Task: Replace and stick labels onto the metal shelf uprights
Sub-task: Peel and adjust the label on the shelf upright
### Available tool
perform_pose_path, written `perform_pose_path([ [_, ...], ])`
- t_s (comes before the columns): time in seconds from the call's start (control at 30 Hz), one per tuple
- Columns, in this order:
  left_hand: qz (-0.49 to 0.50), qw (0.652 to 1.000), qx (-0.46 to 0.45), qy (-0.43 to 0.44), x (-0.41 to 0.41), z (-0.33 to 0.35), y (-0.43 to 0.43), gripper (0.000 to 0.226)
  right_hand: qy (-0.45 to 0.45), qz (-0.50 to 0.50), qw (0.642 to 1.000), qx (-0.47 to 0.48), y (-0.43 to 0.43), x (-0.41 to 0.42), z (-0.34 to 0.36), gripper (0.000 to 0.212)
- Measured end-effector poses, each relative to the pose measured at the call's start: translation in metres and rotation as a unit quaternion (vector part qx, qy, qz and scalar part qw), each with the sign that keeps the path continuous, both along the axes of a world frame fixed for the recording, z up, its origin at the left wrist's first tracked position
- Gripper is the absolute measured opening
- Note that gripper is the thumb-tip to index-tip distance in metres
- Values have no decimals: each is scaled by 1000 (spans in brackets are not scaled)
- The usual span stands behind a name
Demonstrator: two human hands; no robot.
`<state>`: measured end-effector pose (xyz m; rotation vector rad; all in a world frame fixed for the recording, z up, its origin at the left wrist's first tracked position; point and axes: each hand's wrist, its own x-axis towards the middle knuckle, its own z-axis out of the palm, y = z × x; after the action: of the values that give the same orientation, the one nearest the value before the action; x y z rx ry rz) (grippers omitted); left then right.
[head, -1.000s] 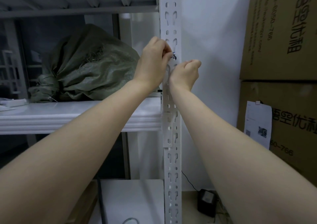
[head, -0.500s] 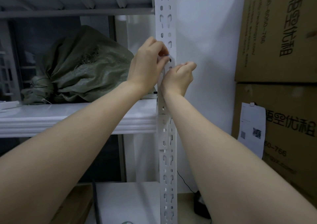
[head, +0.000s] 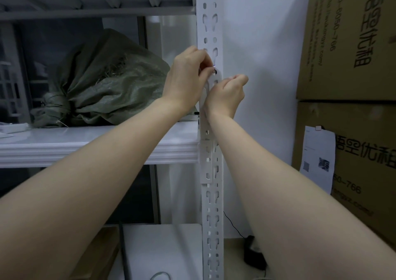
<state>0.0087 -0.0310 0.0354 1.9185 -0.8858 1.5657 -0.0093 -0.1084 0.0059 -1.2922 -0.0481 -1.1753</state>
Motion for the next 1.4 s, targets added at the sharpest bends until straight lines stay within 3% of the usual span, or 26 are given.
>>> perform_pose_path([
  [0.1, -19, 999, -7, 28, -4, -3, -1, 8, 1, -1, 1000, -5, 0, 0, -1, 6],
  [0.27, -93, 972, -152, 155, -7, -7, 1, 33, 1, -1, 1000, 2, 1, 1, -1, 5],
  [0.37, -153, 932, -196, 264, -5, -1, 1, 37, 5, -4, 1000, 3, 0, 3, -1, 6],
  [0.47, -227, 868, -215, 385, -2, 10, 3, 45, 0, -8, 1000, -2, 0, 4, 0, 8],
  [0.6, -298, 820, -207, 443, -4, 11, 6, 30, -5, 5, 1000, 1, -2, 4, 0, 11],
  [0.7, -327, 802, -215, 451, -6, 10, 5, 24, 1, -1, 1000, 1, -2, 6, 0, 16],
  [0.87, -294, 821, -230, 431, -6, 7, 4, 45, 56, 1, 998, 26, -4, 10, 4, 23],
  [1.0, -293, 820, -237, 432, -7, 7, 3, 43, 114, 55, 990, 64, -7, 10, 20, 26],
  [1.13, -291, 813, -240, 443, -10, 8, 2, 41, 144, 171, 964, 145, -13, 2, 38, 22],
  [1.27, -281, 824, -247, 426, -7, 7, 1, 37, 141, 163, 968, 127, -19, 2, 40, 27],
  [1.3, -263, 839, -250, 405, -7, 6, 0, 36, 134, 159, 970, 129, -18, 2, 41, 23],
  [1.4, -128, 938, -212, 244, -11, 0, -5, 30, 123, 131, 977, 119, -14, 2, 40, 16],
])
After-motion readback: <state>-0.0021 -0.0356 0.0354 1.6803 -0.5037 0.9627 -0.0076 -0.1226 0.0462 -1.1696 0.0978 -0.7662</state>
